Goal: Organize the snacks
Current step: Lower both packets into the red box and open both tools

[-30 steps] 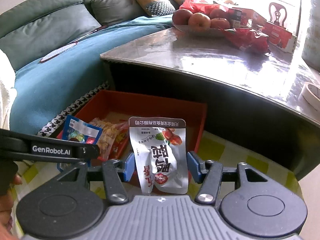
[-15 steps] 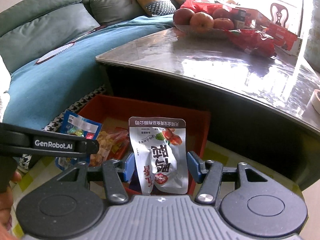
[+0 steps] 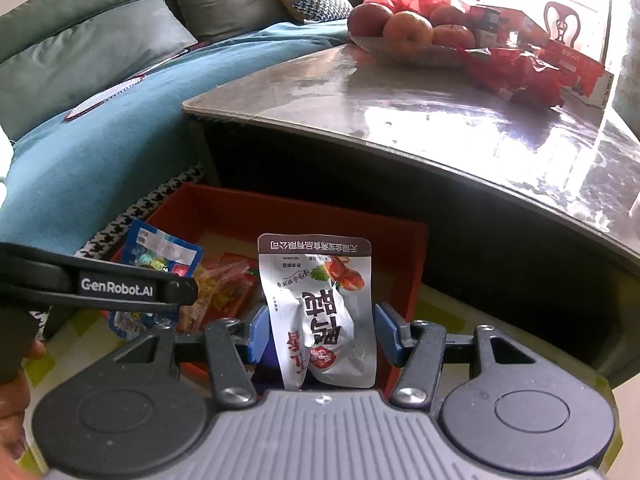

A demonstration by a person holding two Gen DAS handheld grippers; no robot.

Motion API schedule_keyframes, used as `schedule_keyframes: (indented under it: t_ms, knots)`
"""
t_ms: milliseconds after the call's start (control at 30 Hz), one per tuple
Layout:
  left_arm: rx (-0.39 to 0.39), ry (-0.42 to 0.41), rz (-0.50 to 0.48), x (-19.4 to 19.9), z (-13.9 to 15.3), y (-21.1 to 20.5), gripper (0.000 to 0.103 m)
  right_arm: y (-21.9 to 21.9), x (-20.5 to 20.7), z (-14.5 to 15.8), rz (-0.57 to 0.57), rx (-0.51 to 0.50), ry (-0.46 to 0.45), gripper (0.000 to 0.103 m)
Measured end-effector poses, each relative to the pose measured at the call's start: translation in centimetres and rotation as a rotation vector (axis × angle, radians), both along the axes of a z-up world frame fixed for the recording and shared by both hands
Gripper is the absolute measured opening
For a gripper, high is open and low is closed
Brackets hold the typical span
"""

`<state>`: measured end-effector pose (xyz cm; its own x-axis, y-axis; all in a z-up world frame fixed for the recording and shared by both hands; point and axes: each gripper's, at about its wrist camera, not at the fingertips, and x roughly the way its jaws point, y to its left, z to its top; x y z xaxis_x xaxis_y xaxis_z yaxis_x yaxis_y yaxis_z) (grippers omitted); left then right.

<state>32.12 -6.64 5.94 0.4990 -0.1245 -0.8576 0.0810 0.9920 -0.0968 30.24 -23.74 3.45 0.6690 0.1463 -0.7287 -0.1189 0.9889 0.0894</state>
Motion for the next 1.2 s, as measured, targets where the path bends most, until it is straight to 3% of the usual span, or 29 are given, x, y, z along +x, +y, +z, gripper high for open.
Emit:
schedule_keyframes:
  t_ms: [1000,1200]
  knots:
    - [-0.003,0.016,0.032,1.8,-2.0,-0.8,0.077,0.0,2.7,-2.3,0.023,0.023,0.023,0.057]
    - [-0.016,0.013,0.052,2.1,-1.9,-0.3,0.084,-0.8,2.6,-1.8,0.001,0.040,0.009,0.058]
